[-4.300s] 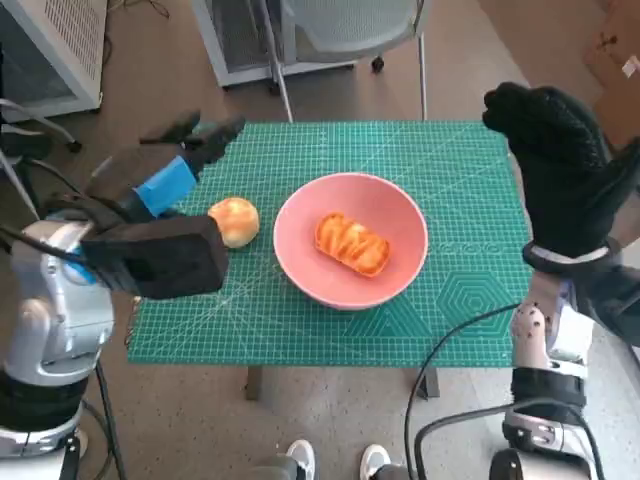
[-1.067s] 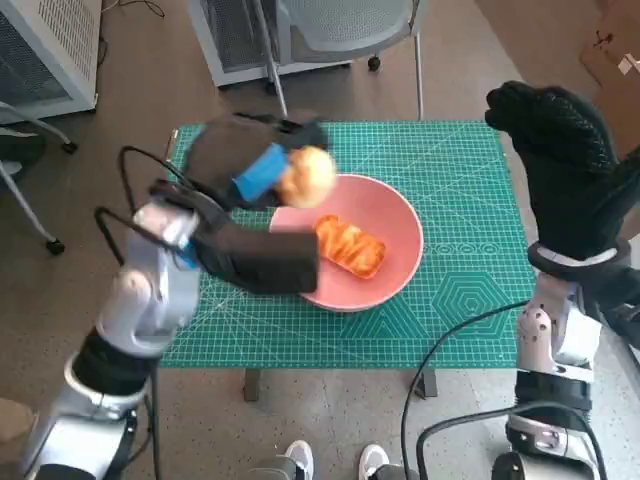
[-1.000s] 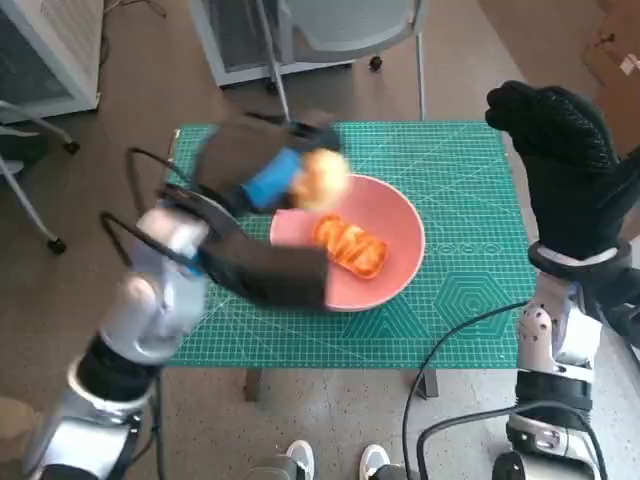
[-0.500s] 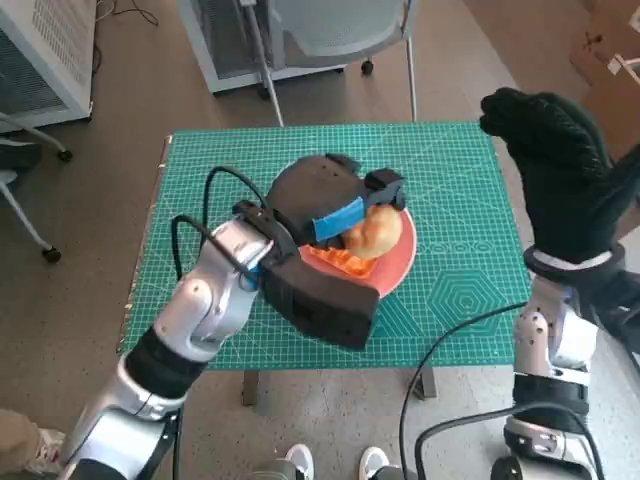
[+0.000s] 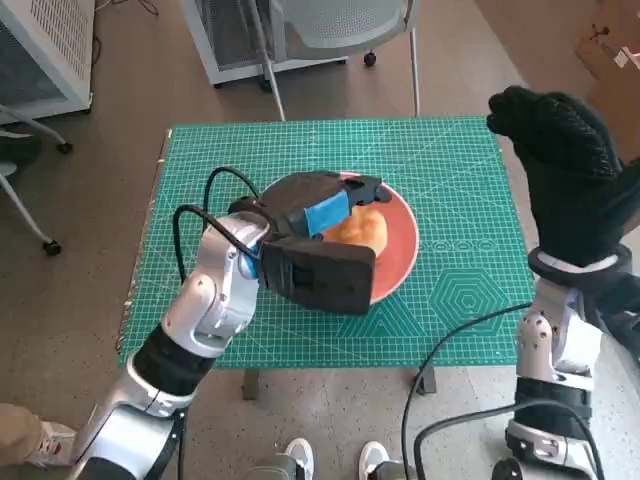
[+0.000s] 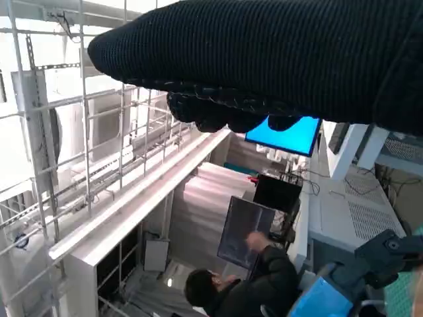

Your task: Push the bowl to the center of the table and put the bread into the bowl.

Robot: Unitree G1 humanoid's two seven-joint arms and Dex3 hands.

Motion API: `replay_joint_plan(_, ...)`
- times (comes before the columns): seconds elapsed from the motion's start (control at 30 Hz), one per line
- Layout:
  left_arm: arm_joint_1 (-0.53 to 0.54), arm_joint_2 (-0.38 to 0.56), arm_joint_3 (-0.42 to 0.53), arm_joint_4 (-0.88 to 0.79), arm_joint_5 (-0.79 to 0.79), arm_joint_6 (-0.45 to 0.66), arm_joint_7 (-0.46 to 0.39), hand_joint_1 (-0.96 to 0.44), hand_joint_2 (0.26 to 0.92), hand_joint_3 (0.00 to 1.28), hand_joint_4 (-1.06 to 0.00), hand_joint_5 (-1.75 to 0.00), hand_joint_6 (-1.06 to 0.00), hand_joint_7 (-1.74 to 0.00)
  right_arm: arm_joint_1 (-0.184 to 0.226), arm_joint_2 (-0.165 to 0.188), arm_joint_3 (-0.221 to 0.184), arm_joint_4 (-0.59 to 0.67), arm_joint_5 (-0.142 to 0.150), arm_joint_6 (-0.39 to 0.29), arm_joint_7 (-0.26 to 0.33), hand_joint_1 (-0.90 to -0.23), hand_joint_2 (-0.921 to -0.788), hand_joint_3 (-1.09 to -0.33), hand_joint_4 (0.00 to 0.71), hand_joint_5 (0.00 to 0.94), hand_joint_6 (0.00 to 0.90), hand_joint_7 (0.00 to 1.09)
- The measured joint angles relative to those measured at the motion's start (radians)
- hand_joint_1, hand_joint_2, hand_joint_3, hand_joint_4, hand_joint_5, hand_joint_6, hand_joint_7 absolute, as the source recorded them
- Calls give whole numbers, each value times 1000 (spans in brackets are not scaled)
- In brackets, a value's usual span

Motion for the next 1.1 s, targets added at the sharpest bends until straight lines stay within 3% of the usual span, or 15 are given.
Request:
replay_joint_plan(0.3, 41, 26, 18, -11, -20, -62, 30, -425, 812, 16, 1, 1, -111, -126, 0, 0, 6, -10, -2, 2, -9, -674, -921, -740, 287, 0, 369, 1)
replay_joint_plan(0.57, 68, 60, 105, -3, -132, -196, 73, -581, 846, 24, 1, 1, -95, -109, 0, 0, 14, -10, -5, 1, -16, -674, -921, -739, 288, 1, 370, 1)
replay_joint_plan(0.8, 83, 56, 260, 57, -387, -344, 82, -646, 902, 36, 1, 1, -81, -100, -1, -1, 16, -10, -5, 1, -21, -677, -921, -735, 289, 1, 371, 2)
replay_joint_plan(1.07, 98, -37, 425, 76, -714, -385, 73, -667, 920, 207, 1, 1, -83, -119, -22, -9, 13, -4, -3, 2, -22, -680, -921, -724, 293, 2, 375, 3)
replay_joint_plan(1.1, 100, -52, 442, 76, -748, -387, 73, -664, 920, 235, 1, 1, -53, -188, -27, -9, 13, -2, -3, 3, -22, -680, -921, -723, 294, 3, 372, 2)
